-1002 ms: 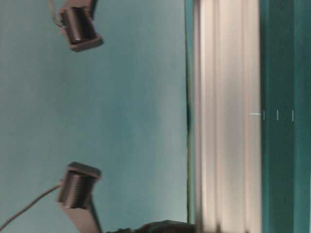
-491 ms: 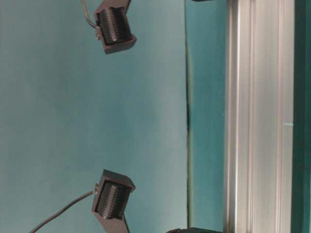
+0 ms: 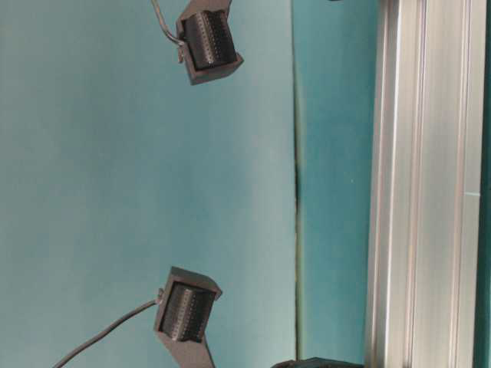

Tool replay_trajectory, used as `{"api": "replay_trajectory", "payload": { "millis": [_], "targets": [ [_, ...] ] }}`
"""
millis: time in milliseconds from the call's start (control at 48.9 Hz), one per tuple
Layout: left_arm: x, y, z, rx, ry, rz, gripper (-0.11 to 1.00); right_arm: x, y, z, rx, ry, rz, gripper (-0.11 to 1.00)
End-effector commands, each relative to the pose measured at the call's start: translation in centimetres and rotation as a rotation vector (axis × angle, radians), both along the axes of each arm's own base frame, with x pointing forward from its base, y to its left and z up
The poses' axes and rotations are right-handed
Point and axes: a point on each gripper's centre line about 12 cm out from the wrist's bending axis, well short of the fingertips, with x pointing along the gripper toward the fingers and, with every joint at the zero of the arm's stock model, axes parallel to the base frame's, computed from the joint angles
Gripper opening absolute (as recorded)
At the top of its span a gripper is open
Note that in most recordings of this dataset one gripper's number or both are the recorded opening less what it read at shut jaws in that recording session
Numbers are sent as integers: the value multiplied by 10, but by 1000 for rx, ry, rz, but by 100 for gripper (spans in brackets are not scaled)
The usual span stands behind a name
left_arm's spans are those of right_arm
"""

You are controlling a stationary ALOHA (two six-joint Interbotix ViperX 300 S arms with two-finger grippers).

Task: Lift the metal rail with both hands.
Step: 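Hold the rail raised above the table with both grippers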

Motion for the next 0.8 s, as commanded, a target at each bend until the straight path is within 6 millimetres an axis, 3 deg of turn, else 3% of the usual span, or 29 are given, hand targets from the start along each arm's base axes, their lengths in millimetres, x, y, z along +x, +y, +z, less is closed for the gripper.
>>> {"api": "replay_trajectory", "payload": {
  "millis": [0, 777],
  "targets": [
    [5, 3, 5, -24, -38, 69, 30, -4, 2, -5, 6, 16, -7, 41],
    [13, 3, 3, -28, -107, 72, 30, -5, -1, -11, 4, 28, -14, 41]
  ]
}}
